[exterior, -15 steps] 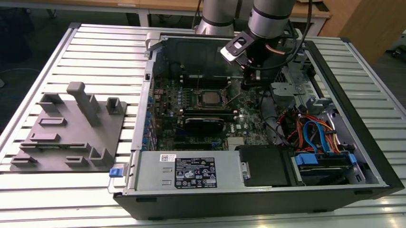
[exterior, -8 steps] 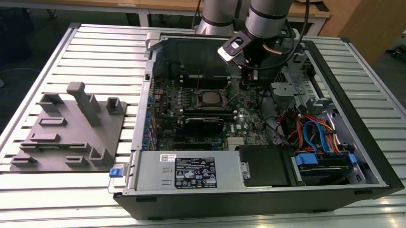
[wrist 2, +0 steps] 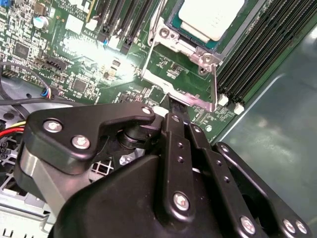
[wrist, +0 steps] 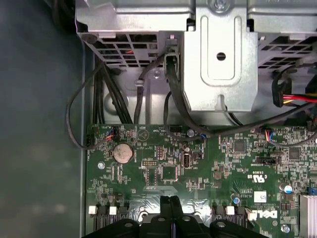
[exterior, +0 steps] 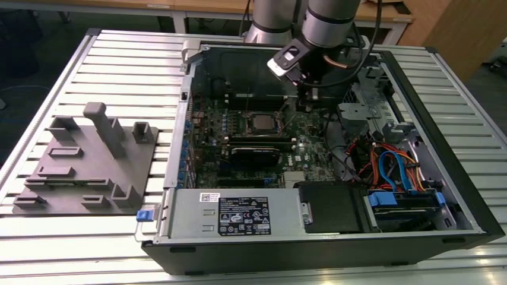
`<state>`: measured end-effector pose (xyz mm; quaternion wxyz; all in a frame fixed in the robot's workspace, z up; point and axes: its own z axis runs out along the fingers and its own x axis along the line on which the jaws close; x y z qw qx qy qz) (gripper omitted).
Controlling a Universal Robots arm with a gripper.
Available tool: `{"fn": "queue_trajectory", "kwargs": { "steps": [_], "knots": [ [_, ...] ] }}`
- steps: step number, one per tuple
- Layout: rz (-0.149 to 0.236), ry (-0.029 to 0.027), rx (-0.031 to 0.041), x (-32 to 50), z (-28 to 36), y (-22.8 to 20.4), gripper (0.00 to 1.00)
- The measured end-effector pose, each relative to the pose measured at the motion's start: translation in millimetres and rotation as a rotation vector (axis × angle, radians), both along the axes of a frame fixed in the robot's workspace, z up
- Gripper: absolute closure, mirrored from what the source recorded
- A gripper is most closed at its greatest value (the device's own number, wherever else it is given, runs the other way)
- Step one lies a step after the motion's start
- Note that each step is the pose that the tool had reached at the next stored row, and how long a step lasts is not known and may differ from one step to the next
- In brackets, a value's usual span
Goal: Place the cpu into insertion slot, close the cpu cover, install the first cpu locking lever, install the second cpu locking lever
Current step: 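Close the cpu cover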
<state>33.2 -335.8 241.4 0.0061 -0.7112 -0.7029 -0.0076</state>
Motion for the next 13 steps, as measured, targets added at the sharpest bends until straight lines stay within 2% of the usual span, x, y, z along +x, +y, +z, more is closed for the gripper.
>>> {"fn": "queue_trajectory", "kwargs": {
  "steps": [13],
  "knots": [
    [0.0,0.0,0.0,-8.8,0.0,0.0,0.9]
  ]
}}
